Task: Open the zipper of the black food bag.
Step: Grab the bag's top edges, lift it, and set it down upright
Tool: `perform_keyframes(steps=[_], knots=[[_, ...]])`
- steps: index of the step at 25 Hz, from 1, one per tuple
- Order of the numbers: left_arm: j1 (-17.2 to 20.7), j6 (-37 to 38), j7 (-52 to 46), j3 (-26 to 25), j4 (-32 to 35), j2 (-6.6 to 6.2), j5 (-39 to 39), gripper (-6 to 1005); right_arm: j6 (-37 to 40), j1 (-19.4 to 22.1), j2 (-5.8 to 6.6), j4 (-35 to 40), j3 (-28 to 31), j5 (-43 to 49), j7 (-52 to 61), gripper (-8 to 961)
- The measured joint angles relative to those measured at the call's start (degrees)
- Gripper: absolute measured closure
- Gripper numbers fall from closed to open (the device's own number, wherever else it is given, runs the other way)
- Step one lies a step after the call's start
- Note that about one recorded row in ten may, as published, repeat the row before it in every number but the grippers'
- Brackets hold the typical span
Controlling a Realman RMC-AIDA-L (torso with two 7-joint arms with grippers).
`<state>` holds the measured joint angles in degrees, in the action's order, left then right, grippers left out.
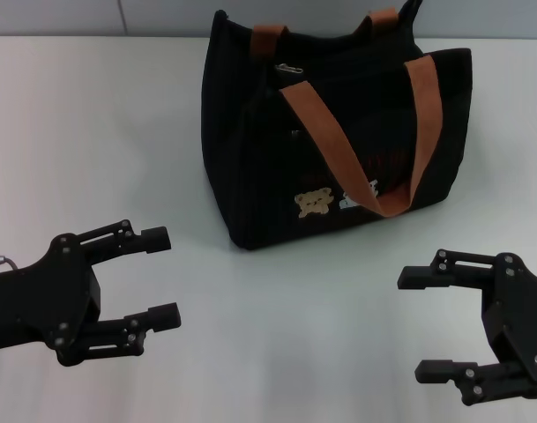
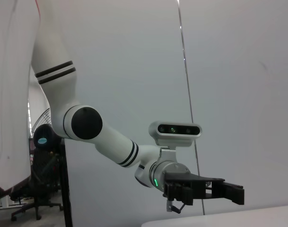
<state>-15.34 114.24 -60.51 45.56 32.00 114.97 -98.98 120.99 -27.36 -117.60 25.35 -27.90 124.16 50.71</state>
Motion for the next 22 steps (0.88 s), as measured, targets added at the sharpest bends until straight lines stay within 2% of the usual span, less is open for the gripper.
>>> perform_keyframes(steps=[7, 14, 19, 21, 22], knots=[[-0.1, -0.3, 0.1, 0.0, -0.1, 0.14, 0.0, 203, -0.6, 0.1, -0.1, 0.0, 0.0, -0.1, 0.1, 165], [-0.4, -1.9, 0.1, 0.0, -0.1, 0.99, -0.1, 218, -0.8, 0.1, -0.24, 0.0, 0.0, -0.2, 0.1, 165], [-0.6, -2.7, 0.1, -0.1, 0.0, 1.37, -0.1, 228, -4.1, 0.6, -0.37, -0.1, 2.6, -0.5, 0.8, 165], [-0.7, -3.9, 0.2, -0.1, 0.0, 1.81, -0.1, 233, -7.2, 0.9, -0.47, -0.1, 4.5, -0.5, 1.6, 165], [-1.8, -11.8, 0.4, -0.2, -1.3, 3.51, -0.2, 235, -8.3, 1.1, -0.48, -0.1, 5.0, -0.5, 1.9, 165]])
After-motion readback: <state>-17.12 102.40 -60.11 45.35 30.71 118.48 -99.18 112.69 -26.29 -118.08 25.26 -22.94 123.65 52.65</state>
